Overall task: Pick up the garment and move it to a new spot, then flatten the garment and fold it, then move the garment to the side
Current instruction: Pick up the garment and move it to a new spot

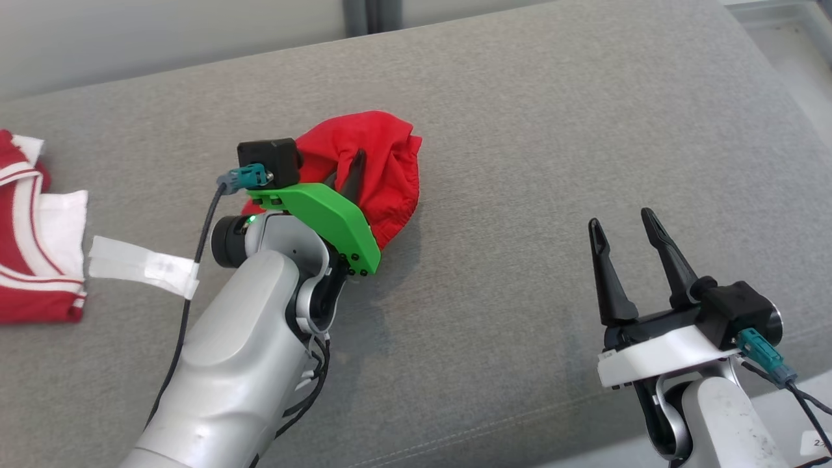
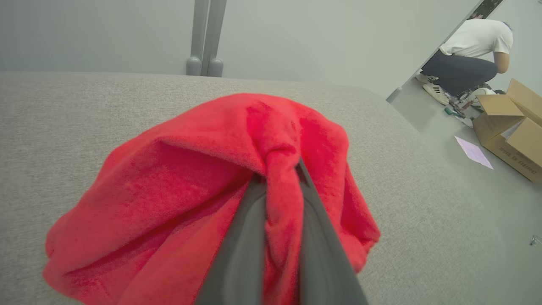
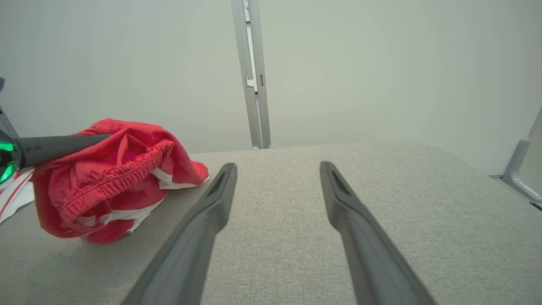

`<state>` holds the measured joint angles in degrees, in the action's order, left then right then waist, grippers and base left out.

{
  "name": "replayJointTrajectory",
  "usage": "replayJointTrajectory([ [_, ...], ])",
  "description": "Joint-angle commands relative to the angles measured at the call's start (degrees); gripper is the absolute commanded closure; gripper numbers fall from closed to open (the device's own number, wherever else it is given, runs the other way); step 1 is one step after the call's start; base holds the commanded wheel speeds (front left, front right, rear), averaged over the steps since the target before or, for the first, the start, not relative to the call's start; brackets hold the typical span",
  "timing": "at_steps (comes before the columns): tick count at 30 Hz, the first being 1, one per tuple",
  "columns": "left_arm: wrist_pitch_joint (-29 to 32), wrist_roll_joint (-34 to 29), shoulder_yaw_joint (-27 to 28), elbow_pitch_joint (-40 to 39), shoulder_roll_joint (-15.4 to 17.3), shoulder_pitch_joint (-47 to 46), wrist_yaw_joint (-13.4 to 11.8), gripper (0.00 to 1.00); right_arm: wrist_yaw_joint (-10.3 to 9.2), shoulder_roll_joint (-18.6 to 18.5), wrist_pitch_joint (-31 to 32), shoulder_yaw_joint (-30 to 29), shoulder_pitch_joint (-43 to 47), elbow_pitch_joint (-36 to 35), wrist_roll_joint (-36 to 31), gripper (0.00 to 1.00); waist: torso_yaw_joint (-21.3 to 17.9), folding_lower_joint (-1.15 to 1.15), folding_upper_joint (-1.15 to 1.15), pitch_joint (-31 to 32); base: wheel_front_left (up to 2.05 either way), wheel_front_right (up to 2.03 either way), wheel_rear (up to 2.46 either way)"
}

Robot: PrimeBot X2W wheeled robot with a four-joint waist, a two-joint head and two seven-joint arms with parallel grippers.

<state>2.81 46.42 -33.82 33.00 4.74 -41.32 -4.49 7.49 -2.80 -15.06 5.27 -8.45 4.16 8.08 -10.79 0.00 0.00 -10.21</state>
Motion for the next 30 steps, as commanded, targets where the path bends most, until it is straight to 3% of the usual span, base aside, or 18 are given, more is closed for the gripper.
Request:
replayJointTrajectory([
  [1,-0.99,-0.14,-0.40,2.12,-0.42,-1.34,0.55,1.00,0.00,-0.14,-0.24,0.42,-0.39,-0.23,0.75,0.00,-6.84,0.00,0.00,-3.01,0.00,0.00,0.00],
  [9,-5.32,2.30,-3.08,12.21,-1.65,-6.08,1.62,1.00,0.00,-0.14,-0.23,2.11,-0.33,-0.64,1.69,0.00,-12.60,0.00,0.00,-4.85,0.00,0.00,0.00],
  [12,-7.49,4.17,-5.34,14.02,-1.72,-6.56,0.79,0.43,0.00,-0.14,-0.23,2.37,-0.17,-0.48,1.84,0.00,-13.22,0.00,0.00,-4.74,0.00,0.00,0.00],
  [13,-8.57,5.52,-5.79,14.27,-1.69,-6.56,0.46,0.11,0.00,-0.15,-0.23,2.37,-0.07,-0.40,1.83,0.00,-13.23,0.00,0.00,-4.62,0.00,0.00,0.00],
  [14,-9.55,6.71,-6.42,14.39,-1.70,-6.53,0.39,0.00,0.00,-0.14,-0.23,2.35,0.01,-0.29,1.76,0.00,-13.12,0.00,0.00,-4.45,0.00,0.00,0.00],
  [18,-11.95,11.12,-8.98,12.97,-1.72,-6.55,0.41,0.00,0.00,-0.14,-0.23,2.42,0.24,-0.03,1.54,0.00,-12.27,0.00,0.00,-3.84,0.00,0.00,0.00],
  [24,-14.20,16.68,-18.56,7.49,-1.71,-7.95,1.94,0.00,0.00,-0.17,-0.23,1.26,0.89,0.34,0.79,0.00,-8.23,0.00,0.00,-2.29,0.00,0.00,0.00],
  [30,-16.92,14.54,-23.98,7.94,-1.72,-7.90,2.01,0.00,0.00,-0.19,-0.24,-0.69,1.88,0.44,-0.06,0.00,-2.54,0.00,0.00,-0.04,0.00,0.00,0.00],
])
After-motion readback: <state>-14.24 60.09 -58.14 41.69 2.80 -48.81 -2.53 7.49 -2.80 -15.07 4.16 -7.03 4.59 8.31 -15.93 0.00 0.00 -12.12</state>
